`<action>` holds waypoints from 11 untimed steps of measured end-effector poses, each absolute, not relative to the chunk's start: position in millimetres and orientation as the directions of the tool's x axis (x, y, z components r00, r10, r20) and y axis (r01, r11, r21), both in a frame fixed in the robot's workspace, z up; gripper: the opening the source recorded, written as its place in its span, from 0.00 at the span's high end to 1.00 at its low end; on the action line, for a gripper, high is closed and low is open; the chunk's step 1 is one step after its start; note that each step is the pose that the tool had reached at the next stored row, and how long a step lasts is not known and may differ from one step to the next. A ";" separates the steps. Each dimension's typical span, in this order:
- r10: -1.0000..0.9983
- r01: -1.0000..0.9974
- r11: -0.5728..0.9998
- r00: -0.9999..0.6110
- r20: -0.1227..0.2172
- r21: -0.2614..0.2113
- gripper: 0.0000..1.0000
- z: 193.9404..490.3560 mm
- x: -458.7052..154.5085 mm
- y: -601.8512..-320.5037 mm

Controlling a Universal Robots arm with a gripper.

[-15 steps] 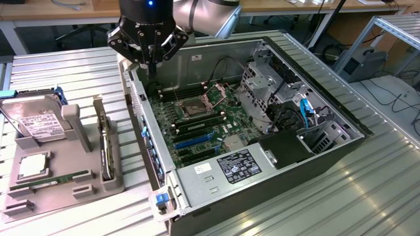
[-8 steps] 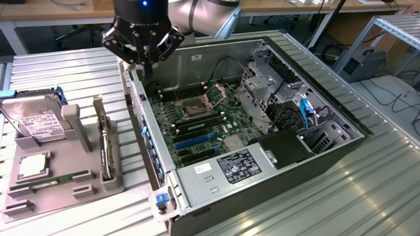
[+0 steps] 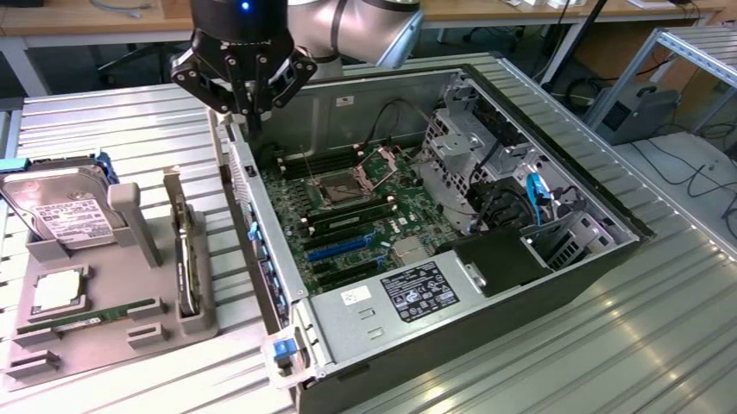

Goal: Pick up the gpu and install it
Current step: 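Reach for the gpu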

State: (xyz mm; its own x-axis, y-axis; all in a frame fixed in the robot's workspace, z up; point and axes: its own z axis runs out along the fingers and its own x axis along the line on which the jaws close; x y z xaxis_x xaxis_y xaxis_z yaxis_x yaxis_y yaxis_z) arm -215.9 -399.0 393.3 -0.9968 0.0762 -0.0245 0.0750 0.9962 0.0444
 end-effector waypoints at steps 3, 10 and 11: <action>0.076 0.075 0.996 -0.997 -0.024 0.044 0.89 393.3 -218.4 -398.9; 0.076 0.075 0.996 -0.997 -0.025 0.044 0.89 393.3 -223.5 -398.9; 0.076 0.075 0.996 -0.997 -0.024 0.044 0.89 393.3 -224.2 -398.9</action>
